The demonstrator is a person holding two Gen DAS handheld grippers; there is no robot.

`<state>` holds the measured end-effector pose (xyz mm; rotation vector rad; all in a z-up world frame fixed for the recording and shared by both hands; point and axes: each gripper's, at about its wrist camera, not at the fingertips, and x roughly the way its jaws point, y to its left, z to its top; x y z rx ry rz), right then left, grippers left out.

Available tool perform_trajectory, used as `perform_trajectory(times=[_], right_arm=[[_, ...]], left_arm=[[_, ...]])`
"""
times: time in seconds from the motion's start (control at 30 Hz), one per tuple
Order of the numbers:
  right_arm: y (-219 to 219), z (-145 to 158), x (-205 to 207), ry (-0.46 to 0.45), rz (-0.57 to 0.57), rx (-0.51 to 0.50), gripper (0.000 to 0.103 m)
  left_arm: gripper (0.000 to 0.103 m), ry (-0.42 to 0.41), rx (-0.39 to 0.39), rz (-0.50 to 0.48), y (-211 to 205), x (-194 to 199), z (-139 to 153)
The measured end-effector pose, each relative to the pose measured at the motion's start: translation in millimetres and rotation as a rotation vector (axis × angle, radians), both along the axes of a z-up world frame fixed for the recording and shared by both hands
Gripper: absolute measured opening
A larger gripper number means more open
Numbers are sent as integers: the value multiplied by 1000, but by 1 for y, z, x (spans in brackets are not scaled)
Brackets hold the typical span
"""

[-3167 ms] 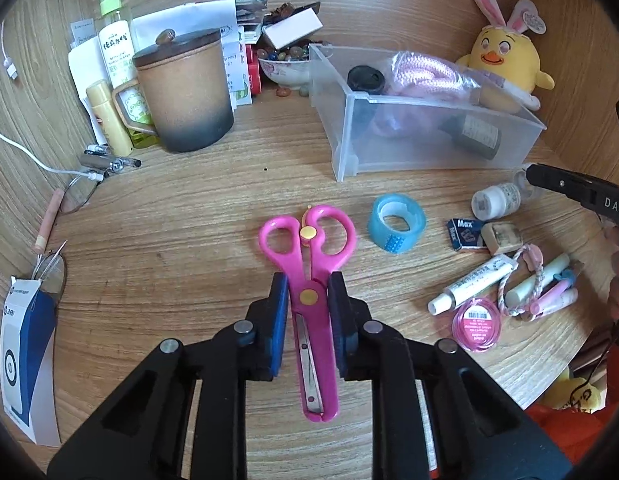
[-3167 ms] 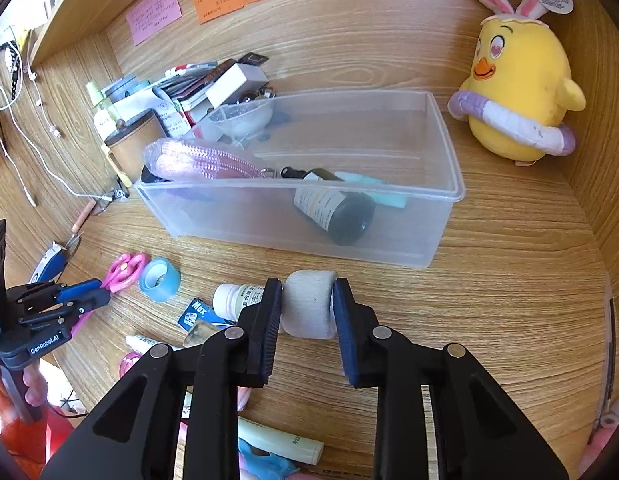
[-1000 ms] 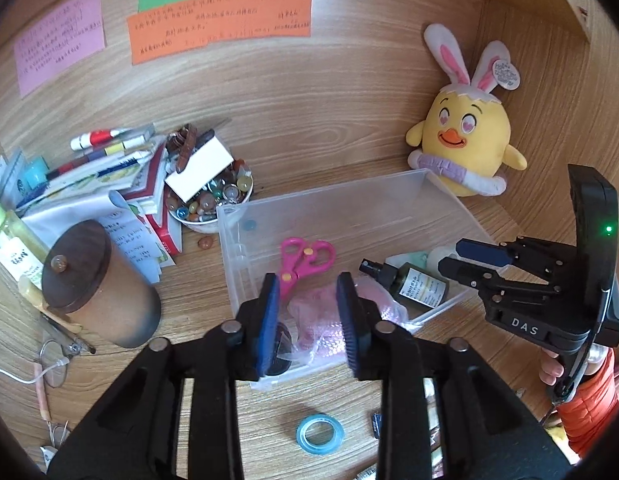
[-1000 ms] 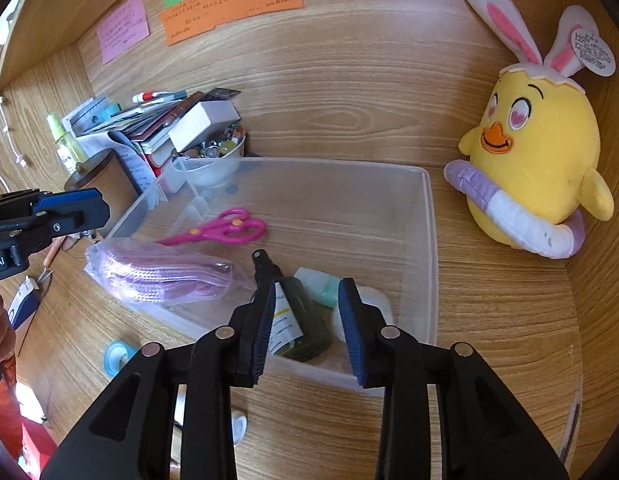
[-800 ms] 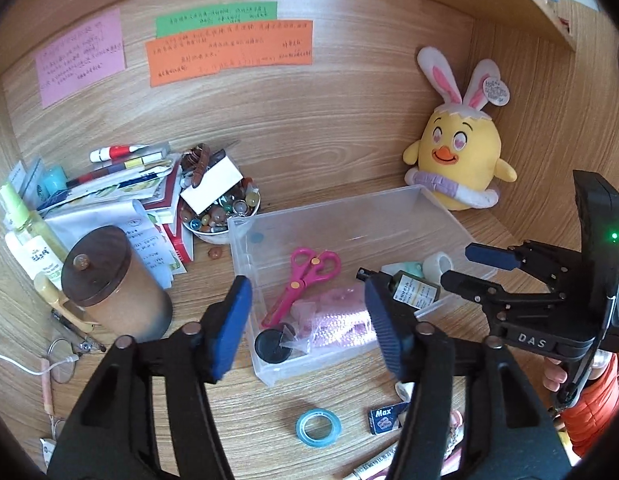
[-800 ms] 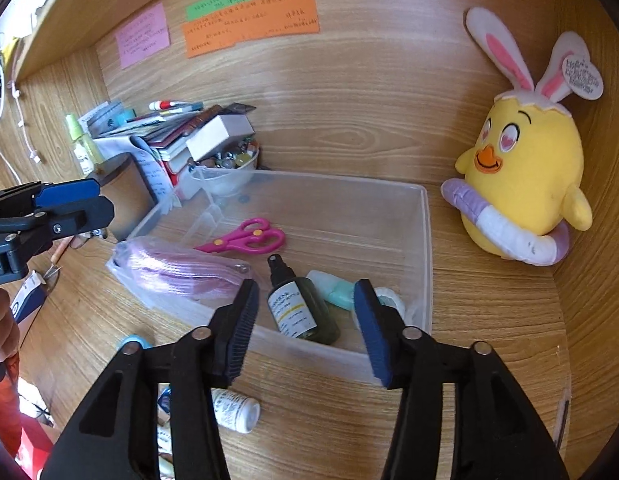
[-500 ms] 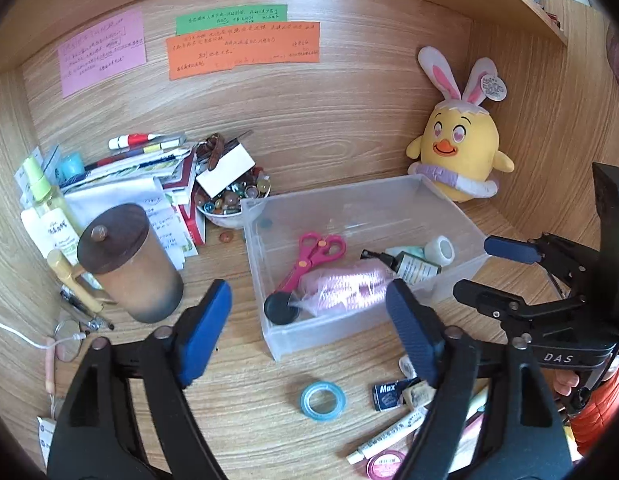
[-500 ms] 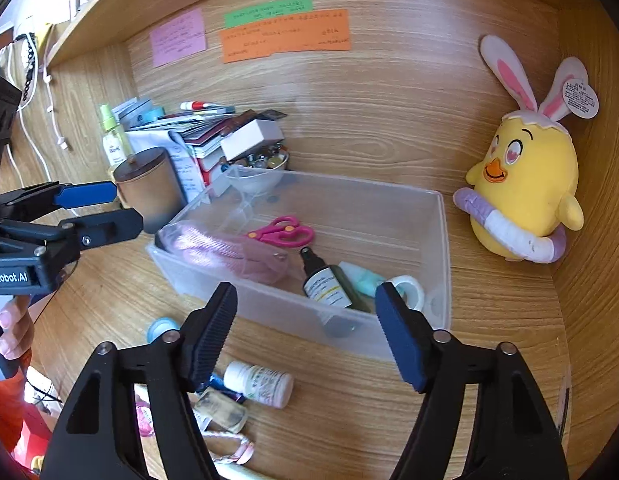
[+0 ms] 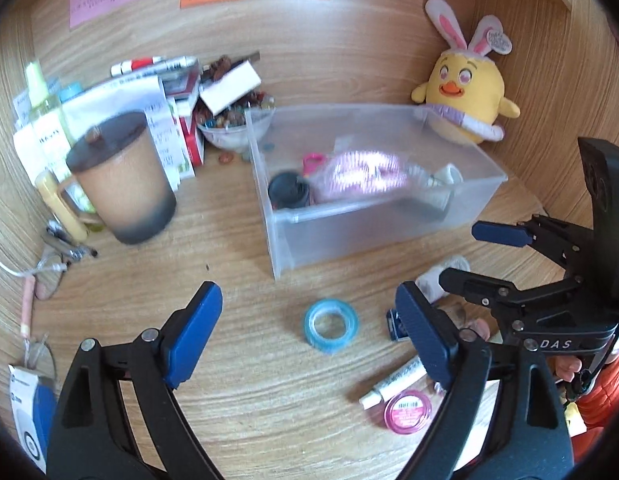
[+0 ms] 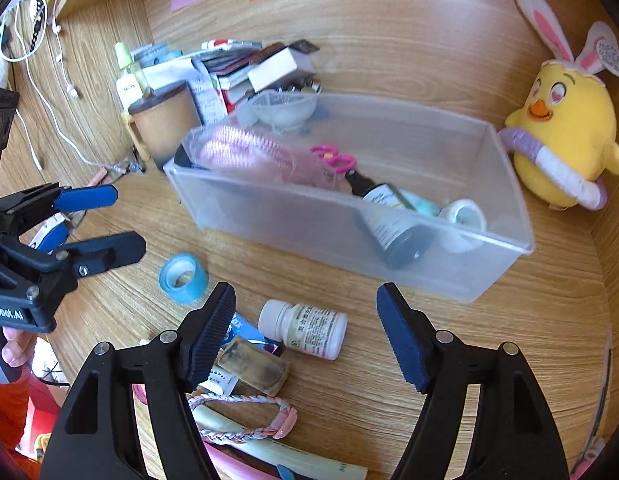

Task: Organize objects
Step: 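Grasp the blue tape roll with the left tool while the right tool grasps the white pill bottle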

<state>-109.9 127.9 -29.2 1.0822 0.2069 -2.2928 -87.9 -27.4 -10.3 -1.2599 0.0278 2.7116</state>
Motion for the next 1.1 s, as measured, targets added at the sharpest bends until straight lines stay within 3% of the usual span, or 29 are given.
perform_trajectory(times=[0.3, 0.37, 0.5, 0.6, 0.67, 0.87, 1.1], right_arm=[[-11, -21, -5, -39, 10, 52, 70], [-14, -24, -5, -45, 9, 63, 69], [-16, -27, -4, -53, 13, 74, 53], [-15, -27, -5, -54, 13, 70, 52], [-13, -27, -6, -49, 9, 63, 52], [-4, -17, -5, -31, -2, 33, 52], [10, 6, -1, 13, -20, -17, 52]], left_arm=[[89, -109, 6, 0, 1, -4, -38], [79, -116, -4, -3, 3, -6, -43], [62, -127, 4, -12, 5, -9, -47], [53, -134, 14, -13, 6, -10, -50], [39, -135, 10, -12, 7, -11, -52], [38, -117, 10, 3, 2, -11, -48], [38, -39, 46, -3, -1, -6, -18]])
